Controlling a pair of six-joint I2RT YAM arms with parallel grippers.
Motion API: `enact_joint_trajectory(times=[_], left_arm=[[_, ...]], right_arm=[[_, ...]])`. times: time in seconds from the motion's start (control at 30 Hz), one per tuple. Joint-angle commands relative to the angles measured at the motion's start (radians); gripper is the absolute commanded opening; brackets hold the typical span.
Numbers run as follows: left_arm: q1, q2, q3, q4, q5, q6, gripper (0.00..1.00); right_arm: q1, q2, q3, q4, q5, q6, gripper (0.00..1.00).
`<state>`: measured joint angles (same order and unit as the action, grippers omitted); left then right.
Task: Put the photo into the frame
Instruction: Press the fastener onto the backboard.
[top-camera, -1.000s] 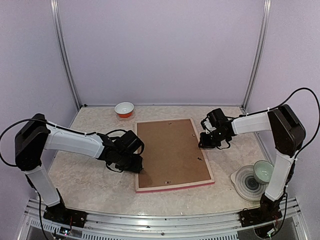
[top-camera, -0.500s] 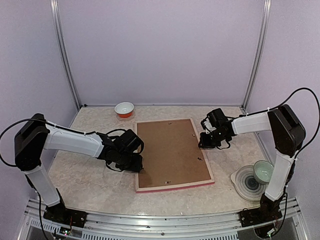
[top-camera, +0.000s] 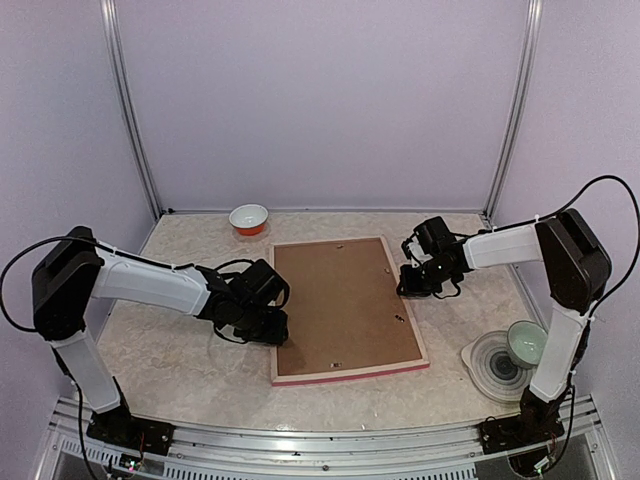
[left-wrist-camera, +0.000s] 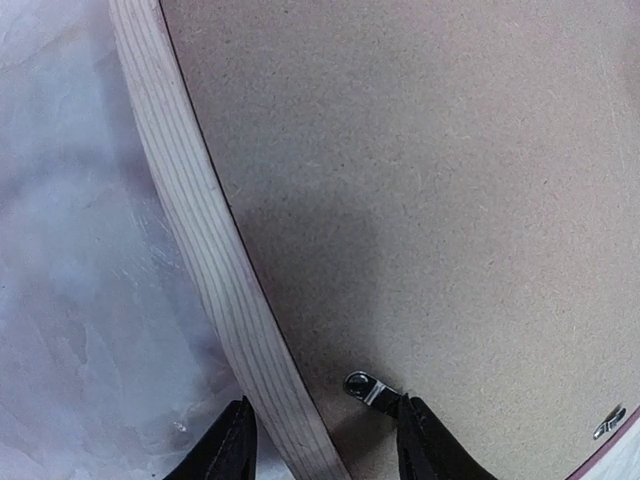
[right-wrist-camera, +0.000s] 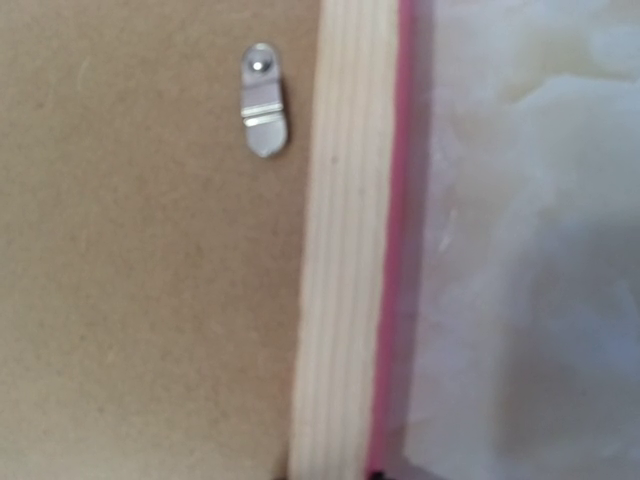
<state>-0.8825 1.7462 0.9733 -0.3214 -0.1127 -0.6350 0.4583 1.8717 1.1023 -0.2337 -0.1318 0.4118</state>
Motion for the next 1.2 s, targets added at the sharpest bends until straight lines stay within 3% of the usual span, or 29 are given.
enact_joint_trajectory(times=[0.0, 0.23, 0.7, 1.17], left_arm=[[0.004, 0.032, 0.009, 0.012, -0.006, 0.008, 0.48], [0.008, 0.048, 0.000, 0.016, -0.019, 0.006, 0.47], [0.022, 0.031, -0.030, 0.034, 0.004, -0.012, 0.36], [0.022, 0.035, -0.011, 0.018, -0.002, -0.016, 0.36]], right_arm=[[0.023, 0.015, -0.021, -0.026, -0.046, -0.030, 0.11], [0.023, 0.015, -0.021, -0.026, -0.045, -0.030, 0.11], [0.023, 0.017, -0.019, -0.027, -0.048, -0.032, 0.11], [0.023, 0.015, -0.019, -0.030, -0.048, -0.033, 0.11]])
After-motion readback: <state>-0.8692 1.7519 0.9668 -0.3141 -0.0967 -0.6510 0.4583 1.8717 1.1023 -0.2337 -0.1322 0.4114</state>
